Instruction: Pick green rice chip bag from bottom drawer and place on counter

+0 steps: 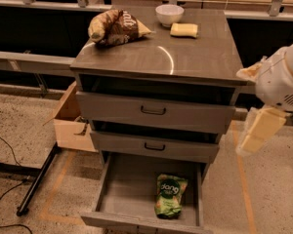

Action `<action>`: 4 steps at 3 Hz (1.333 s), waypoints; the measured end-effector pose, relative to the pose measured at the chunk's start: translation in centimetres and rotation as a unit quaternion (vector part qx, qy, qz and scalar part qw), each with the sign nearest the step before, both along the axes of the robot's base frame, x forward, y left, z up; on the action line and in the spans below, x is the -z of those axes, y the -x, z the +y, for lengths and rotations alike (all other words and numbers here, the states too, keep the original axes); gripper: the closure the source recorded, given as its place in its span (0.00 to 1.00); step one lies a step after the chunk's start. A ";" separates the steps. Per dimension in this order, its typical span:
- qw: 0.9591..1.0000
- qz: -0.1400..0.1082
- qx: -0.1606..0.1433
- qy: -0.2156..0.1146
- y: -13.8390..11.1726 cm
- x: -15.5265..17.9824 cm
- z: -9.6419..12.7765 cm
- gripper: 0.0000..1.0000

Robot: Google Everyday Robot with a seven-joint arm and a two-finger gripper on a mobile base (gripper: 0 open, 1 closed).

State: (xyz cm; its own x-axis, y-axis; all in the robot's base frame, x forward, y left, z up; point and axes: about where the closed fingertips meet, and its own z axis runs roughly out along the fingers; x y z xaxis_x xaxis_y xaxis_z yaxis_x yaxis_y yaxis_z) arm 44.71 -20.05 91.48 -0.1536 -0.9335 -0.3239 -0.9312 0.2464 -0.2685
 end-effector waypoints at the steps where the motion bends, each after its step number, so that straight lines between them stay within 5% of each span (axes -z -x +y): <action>1: 1.000 -0.002 0.001 -0.009 -1.7 6.1 1.1 0.00; 2: 0.999 0.004 0.039 0.002 -3.7 13.8 0.7 0.00; 3: 0.999 0.004 0.039 0.002 -3.7 13.8 0.7 0.00; 4: 0.997 0.012 0.075 0.000 -4.0 15.8 0.4 0.00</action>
Offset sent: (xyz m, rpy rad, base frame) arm 0.0559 -0.0039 -0.2286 -0.0417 0.0567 -0.1721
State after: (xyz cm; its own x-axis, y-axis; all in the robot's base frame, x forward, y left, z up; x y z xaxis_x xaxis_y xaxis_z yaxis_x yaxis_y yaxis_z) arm 48.67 -19.70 75.68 -0.3003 -0.8995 -0.3173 -0.8900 0.3839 -0.2461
